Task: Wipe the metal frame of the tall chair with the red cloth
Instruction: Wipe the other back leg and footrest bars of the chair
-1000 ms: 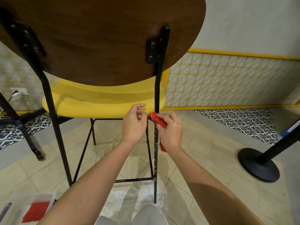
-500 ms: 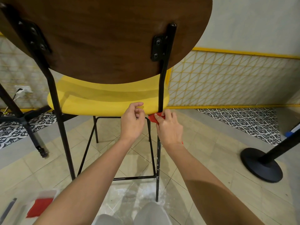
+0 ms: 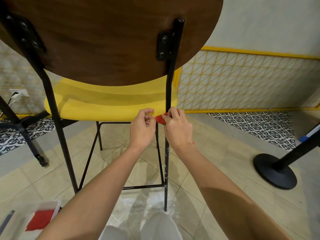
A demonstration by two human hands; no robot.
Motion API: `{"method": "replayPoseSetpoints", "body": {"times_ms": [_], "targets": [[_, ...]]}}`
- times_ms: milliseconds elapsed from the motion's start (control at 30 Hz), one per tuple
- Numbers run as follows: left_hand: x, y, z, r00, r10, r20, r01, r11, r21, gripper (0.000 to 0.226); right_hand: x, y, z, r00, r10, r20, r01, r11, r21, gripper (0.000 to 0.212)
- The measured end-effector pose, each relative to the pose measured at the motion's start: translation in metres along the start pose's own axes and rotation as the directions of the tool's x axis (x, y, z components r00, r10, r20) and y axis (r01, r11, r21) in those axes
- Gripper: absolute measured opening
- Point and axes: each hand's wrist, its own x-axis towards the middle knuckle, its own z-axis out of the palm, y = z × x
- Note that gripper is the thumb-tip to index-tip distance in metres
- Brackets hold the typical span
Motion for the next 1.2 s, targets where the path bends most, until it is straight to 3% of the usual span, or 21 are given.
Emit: {"method": "replayPoseSetpoints", "body": {"times_ms": [200,333,400,467,567,600,967,1200], "targets": [[-0.002,0.003,0.001,1.0,0.006,0.005,-0.006,1.0,0.0,0.024,-0.014,0.02,0.008,0.992,-0.084,0.094,0.073,0.991,0.111,0.019],[-0.001,0.001,0.001,1.0,0.013,0.003,-0.013,1.0,-0.008,0.024,-0.015,0.039,0.005,0.991,0.04,0.13,-0.09,0.908,0.409,0.026],[-0.002,0.0,0.003,1.0,0.008,0.002,-0.008,1.0,-0.019,0.024,-0.008,0.042,-0.001,0.964,0.235,0.124,-0.264,0.787,0.558,0.026],[-0.002,0.0,0.005,1.0,0.013,0.0,-0.013,1.0,-0.029,0.024,0.001,0.042,-0.008,0.898,0.385,0.213,-0.417,0.589,0.692,0.026],[-0.004,0.002,0.009,1.0,0.028,-0.011,-0.028,0.999,-0.04,0.024,0.007,0.039,-0.009,0.857,0.365,0.364,-0.48,0.306,0.823,0.029],[-0.003,0.002,0.01,0.999,0.034,-0.014,-0.034,0.998,-0.043,0.025,0.008,0.037,-0.007,0.857,0.346,0.382,-0.482,0.279,0.83,0.03],[-0.005,-0.008,0.022,1.0,0.023,-0.009,-0.023,0.997,-0.07,0.022,-0.009,0.014,0.023,0.803,0.509,0.308,-0.541,0.408,0.735,0.029],[-0.018,-0.015,0.035,1.0,0.006,0.011,-0.005,0.996,-0.095,0.021,-0.029,0.015,0.038,0.765,0.508,0.396,-0.619,0.41,0.67,0.028]]}}
